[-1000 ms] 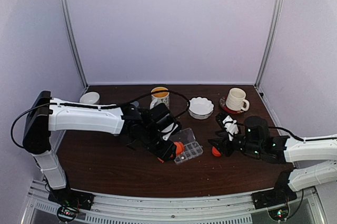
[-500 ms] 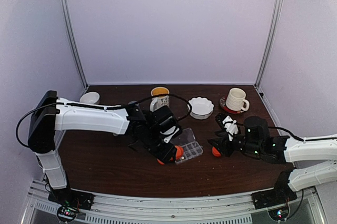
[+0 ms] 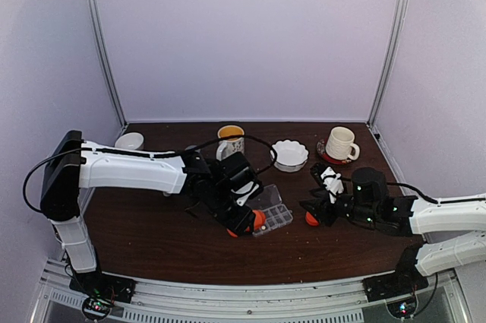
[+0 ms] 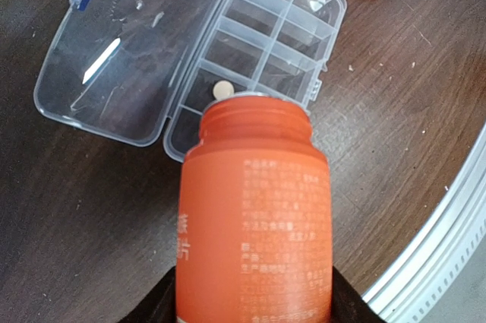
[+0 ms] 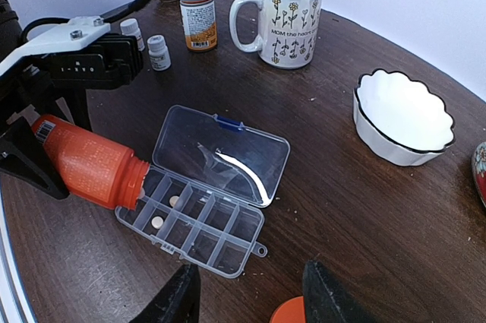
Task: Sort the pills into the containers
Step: Pour the pill into the compartment of the pill container.
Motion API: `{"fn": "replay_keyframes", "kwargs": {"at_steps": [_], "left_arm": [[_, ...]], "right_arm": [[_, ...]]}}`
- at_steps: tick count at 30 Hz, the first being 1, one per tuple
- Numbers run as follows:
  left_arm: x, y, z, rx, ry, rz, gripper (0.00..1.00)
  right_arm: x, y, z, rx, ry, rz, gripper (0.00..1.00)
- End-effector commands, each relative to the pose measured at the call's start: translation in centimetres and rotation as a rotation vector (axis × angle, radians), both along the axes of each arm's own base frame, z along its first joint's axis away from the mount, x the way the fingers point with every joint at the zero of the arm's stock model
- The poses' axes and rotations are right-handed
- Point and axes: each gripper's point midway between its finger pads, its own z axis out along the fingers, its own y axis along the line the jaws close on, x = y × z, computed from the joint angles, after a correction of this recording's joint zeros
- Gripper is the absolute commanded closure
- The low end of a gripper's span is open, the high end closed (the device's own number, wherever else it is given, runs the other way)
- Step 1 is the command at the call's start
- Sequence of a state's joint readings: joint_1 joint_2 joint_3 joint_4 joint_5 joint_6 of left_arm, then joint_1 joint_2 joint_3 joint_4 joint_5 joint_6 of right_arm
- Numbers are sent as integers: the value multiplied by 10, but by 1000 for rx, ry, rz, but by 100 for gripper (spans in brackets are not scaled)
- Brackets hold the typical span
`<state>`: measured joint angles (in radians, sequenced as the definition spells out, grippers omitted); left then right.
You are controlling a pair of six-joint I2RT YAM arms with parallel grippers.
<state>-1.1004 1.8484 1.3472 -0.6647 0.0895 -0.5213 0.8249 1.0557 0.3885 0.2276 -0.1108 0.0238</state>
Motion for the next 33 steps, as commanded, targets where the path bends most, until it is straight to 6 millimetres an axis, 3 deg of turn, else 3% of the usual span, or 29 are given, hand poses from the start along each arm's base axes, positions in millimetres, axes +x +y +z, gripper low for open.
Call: {"fn": "replay_keyframes", "kwargs": {"at_steps": [1,3,14,16,19,23,33], "left_arm": [[2,-9,8,-41,-12,-24,100],[-7,-17,9,-75,15,-68,100],[13,10,-1,51,-46,42,100],[12,5,2,32,-38,31,100],[-6,-17,7,-90,50,-37,100],[11,2,1,1,-19,31,100],[10,-2,3,-28,-5,22,100]], "right_arm": [[4,5,11,6,-25,1,50],[4,5,11,5,-25,1,50],[4,6,12,6,-25,1,50],[4,6,11,6,-25,2,50],[4,6,11,4,-25,2,50],[4,6,11,3,-23,3,50],[4,6,11,5,-24,4,50]]}}
